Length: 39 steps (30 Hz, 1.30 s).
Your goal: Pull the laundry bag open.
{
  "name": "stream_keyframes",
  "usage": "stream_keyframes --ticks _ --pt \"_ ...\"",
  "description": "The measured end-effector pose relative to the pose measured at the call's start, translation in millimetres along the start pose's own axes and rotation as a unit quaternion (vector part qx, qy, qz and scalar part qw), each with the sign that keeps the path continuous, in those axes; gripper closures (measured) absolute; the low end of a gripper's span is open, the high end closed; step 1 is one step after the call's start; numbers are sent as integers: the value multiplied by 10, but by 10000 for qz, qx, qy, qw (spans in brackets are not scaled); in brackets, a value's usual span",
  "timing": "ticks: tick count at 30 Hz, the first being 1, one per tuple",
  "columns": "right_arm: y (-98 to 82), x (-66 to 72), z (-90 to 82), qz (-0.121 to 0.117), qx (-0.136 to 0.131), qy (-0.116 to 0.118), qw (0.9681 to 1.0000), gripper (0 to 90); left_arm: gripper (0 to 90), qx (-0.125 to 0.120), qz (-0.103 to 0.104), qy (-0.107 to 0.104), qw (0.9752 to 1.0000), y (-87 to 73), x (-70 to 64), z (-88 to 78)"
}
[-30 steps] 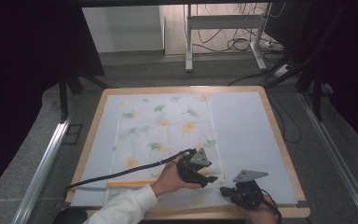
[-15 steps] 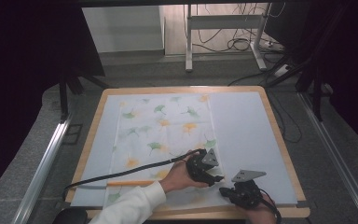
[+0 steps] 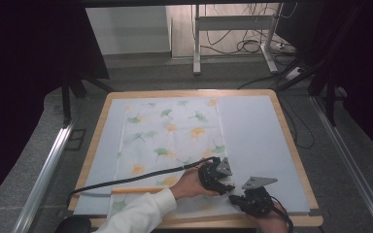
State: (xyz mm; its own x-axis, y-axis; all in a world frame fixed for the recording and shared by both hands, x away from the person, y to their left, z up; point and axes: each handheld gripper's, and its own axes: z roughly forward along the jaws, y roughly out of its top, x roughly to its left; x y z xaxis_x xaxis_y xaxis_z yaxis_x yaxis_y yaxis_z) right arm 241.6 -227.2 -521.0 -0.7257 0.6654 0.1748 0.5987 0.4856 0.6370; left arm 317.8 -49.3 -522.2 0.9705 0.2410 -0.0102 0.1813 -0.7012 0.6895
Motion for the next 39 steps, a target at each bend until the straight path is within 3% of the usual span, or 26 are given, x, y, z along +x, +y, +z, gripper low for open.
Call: stream_keyframes --ticks 3,6,9,15,22,36,39 --pt "2 -2 1 2 4 0 10000 891 607 -16 -61 -115 9999 -10 14 -15" --pt "2 -1 1 -5 2 -8 10000 891 720 6 -77 -71 9999 -8 13 -28" --pt "2 -2 2 -5 1 -7 10000 891 771 -13 -185 -129 9997 -21 38 -39" --pt "4 -3 2 -6 5 -10 10000 889 784 -87 -412 -241 9988 -60 67 -42" --pt "6 -4 3 -16 5 -18 10000 886 837 -83 -282 -203 9994 -68 13 -53" --pt "22 -14 10 -19 -1 -35 10000 879 848 -165 -359 -170 9991 -87 -1 -55" --pt "37 -17 22 -24 -1 -43 10000 879 846 -161 -415 -256 9987 -85 22 -47"
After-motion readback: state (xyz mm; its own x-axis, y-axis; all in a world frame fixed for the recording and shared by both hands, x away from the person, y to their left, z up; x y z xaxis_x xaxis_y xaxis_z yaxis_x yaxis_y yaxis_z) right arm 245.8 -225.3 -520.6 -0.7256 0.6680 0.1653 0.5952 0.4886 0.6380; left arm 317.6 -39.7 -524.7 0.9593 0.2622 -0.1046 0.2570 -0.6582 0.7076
